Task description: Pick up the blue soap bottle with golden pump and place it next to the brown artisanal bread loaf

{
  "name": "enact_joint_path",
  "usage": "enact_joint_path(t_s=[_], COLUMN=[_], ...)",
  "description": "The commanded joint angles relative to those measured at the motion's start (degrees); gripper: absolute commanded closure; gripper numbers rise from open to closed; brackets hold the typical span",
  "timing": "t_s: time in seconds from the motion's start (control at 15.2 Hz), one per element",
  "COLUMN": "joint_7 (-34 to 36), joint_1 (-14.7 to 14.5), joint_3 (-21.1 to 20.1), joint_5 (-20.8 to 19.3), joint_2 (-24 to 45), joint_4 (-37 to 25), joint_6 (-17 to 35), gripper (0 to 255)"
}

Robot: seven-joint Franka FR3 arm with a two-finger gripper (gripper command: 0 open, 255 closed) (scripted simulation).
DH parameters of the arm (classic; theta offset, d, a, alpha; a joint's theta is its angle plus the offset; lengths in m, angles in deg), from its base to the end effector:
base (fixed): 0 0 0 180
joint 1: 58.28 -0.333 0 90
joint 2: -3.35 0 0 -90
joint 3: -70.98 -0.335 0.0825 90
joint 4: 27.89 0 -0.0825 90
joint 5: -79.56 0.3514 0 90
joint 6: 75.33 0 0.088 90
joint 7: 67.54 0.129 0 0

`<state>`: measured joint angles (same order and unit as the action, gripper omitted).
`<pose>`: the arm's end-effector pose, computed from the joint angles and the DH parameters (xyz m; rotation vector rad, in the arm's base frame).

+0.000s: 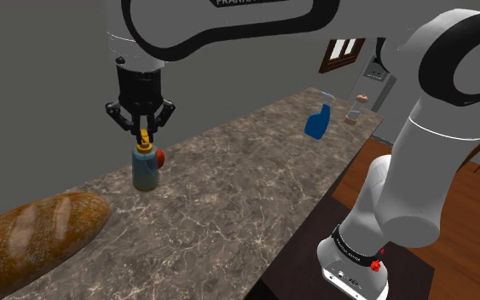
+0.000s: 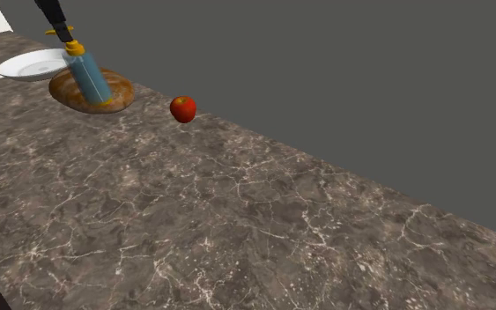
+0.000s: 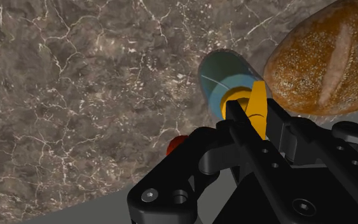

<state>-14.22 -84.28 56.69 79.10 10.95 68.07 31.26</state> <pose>0.4486 0.3692 0.5300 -3.0628 0.3513 -0.0322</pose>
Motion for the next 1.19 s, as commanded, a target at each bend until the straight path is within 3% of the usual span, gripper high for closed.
enact_joint_path(t_s=[0.0, 1.12], joint_7=[-0.1, 0.2], joint_1=[0.1, 0.0], joint_3=[0.0, 0.2], joint_5=[0.0, -0.7], joint_2=[-0.1, 2.6], joint_4=[1.9, 11.7], joint_6=[1.9, 14.3], gripper=[255, 255])
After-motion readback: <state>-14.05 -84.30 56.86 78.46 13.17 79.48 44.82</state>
